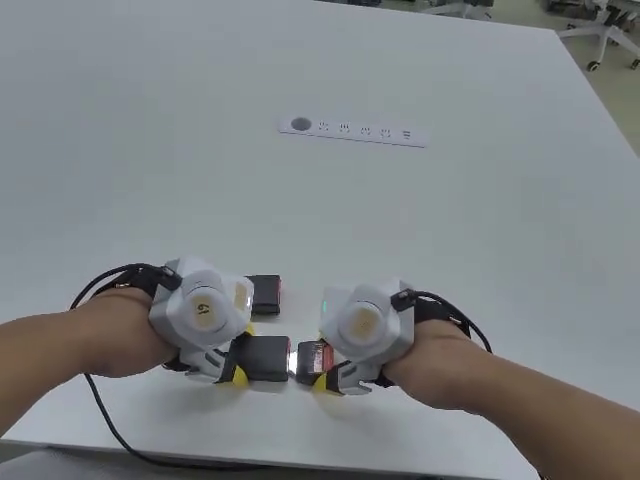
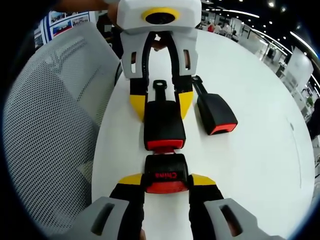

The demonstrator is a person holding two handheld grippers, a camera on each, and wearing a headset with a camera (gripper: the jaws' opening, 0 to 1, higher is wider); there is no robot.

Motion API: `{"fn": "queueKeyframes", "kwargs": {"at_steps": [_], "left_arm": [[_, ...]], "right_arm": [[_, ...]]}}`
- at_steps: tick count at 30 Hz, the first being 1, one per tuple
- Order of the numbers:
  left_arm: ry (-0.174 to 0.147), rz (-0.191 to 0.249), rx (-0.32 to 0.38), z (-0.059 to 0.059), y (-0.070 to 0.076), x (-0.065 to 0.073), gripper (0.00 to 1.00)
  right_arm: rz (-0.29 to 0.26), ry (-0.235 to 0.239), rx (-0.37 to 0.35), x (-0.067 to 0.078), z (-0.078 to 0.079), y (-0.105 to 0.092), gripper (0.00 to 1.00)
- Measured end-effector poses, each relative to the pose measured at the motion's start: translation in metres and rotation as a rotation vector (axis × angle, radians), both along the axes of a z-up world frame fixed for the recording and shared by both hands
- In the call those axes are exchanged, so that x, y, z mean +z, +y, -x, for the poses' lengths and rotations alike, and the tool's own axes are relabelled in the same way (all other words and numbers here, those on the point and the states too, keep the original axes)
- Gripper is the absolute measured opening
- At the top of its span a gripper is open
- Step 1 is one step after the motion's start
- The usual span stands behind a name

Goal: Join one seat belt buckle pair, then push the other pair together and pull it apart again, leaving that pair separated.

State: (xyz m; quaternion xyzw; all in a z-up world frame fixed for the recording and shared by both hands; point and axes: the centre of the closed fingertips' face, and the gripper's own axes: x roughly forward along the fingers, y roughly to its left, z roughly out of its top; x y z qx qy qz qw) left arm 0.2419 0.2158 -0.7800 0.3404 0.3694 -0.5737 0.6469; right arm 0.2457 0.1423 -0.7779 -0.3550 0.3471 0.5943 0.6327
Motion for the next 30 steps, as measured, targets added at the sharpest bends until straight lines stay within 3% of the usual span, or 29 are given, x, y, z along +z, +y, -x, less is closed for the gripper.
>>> {"fn": "queueKeyframes", "kwargs": {"at_steps": [9, 14, 21, 24, 27, 30], "left_arm": [[0.003, 0.008, 0.024, 0.001, 0.001, 0.001, 0.31], [0.0, -0.011, 0.025, 0.001, -0.001, 0.002, 0.32], [0.001, -0.005, 0.031, 0.003, 0.0, 0.003, 0.33], [-0.01, -0.006, 0.056, 0.002, 0.002, 0.004, 0.38], [0.004, 0.033, 0.09, 0.004, 0.002, 0.011, 0.43], [-0.006, 0.082, 0.122, 0.002, -0.002, 0.031, 0.43]], "right_arm": [[-0.013, 0.005, -0.009, 0.001, 0.001, 0.002, 0.3], [-0.018, 0.009, -0.007, 0.001, 0.0, 0.003, 0.31], [-0.018, 0.037, -0.031, 0.0, 0.001, -0.001, 0.33], [-0.021, 0.032, -0.046, 0.003, 0.0, -0.002, 0.39], [-0.037, 0.037, -0.048, 0.011, 0.002, -0.001, 0.39], [-0.055, 0.035, -0.052, 0.021, 0.003, -0.001, 0.38]]}}
